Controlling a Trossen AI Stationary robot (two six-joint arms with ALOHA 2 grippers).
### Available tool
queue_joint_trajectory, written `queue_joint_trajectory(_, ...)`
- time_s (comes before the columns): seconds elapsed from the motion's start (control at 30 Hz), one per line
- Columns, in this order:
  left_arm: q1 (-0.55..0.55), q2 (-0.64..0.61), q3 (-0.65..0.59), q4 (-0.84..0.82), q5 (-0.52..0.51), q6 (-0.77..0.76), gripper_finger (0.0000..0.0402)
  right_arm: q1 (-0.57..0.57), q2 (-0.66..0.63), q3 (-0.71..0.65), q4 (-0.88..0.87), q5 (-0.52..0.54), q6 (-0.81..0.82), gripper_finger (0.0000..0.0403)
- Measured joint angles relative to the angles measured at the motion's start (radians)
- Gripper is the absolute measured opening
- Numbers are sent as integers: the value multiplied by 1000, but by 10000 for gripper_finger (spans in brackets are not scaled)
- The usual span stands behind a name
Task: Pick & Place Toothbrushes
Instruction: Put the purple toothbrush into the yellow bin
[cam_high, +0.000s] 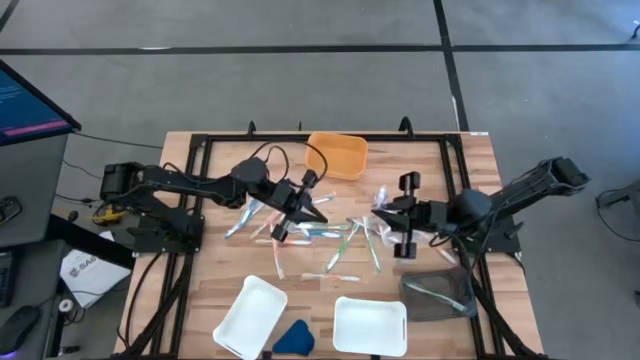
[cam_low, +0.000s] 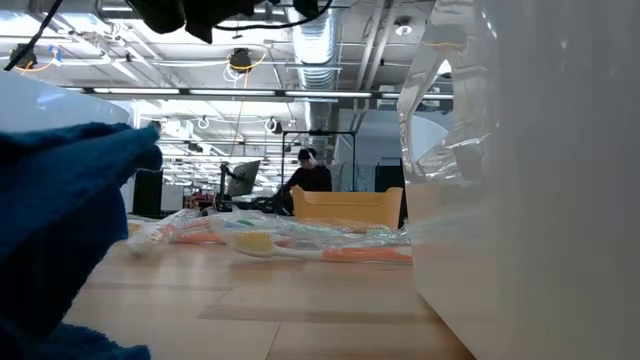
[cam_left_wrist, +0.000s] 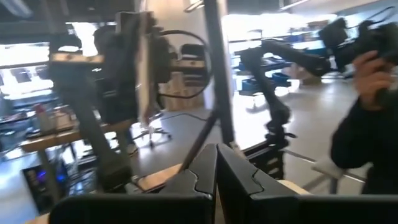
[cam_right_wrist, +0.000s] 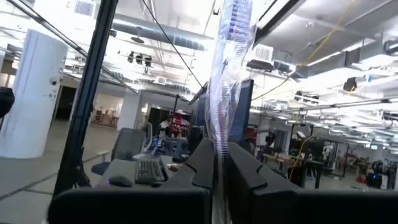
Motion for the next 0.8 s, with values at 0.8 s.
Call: queue_joint_trajectory(0.8, -40, 0, 0, -6, -203, 26, 21, -107, 75, 0, -123, 4, 135, 9)
